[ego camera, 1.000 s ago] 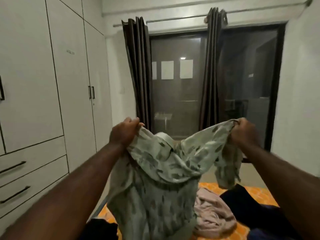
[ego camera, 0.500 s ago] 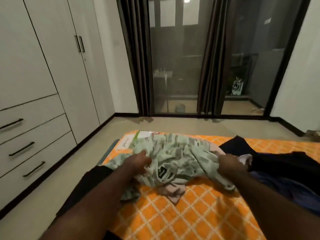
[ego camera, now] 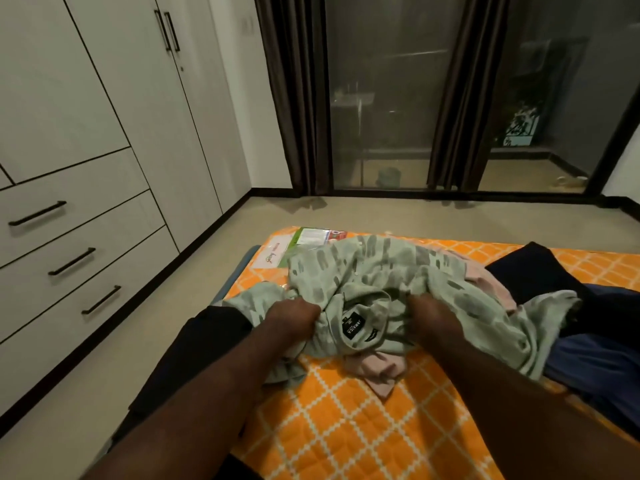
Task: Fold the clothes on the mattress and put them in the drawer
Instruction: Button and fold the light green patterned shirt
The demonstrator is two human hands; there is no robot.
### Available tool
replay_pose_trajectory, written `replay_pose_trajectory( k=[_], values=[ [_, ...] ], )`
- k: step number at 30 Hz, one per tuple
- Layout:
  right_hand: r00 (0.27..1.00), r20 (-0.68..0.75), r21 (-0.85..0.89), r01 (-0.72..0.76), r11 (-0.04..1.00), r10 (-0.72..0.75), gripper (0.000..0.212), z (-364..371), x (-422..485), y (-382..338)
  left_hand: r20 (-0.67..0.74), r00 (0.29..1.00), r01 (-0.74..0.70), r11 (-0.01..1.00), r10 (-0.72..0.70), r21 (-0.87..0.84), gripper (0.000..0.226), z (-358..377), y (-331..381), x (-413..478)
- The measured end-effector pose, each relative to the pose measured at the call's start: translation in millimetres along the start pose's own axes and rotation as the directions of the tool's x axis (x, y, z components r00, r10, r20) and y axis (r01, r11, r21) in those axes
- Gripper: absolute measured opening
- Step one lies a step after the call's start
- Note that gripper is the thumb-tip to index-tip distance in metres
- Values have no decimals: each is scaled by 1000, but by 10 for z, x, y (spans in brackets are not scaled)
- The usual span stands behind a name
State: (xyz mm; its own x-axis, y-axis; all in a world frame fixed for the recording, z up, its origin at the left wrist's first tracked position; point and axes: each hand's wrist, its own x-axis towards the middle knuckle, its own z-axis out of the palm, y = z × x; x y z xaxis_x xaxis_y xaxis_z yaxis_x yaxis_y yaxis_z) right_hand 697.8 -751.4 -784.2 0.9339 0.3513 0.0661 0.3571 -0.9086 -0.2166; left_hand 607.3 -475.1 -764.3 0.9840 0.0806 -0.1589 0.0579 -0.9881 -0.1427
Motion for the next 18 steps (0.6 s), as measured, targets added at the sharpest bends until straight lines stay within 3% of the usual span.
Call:
replay_pose_trajectory(
  k=[5,8,13,16,18],
  values=[
    [998,-17,1,-55,999,55,11,-203,28,17,-122,990,48,988,-66,-145,21,-95,-69,-53],
    [998,-43,-6,-35,999,34,17,-370,-43,18,-189,968,124,972,-163,-202,21,-170,-58,-182],
    [976,-216,-226,-83,971,33,12,-1011,-136,49,-325,902,222,952,-283,-213,36,-617,-165,-401],
    [931,-353,-126,-144,981,92,11,-1571,-187,3,-423,839,245,932,-342,-269,36,-1097,-180,-548],
    [889,-444,1,-130,992,117,10,-1963,-210,-23,-453,789,231,883,-415,-408,30,-1504,-170,-607]
  ],
)
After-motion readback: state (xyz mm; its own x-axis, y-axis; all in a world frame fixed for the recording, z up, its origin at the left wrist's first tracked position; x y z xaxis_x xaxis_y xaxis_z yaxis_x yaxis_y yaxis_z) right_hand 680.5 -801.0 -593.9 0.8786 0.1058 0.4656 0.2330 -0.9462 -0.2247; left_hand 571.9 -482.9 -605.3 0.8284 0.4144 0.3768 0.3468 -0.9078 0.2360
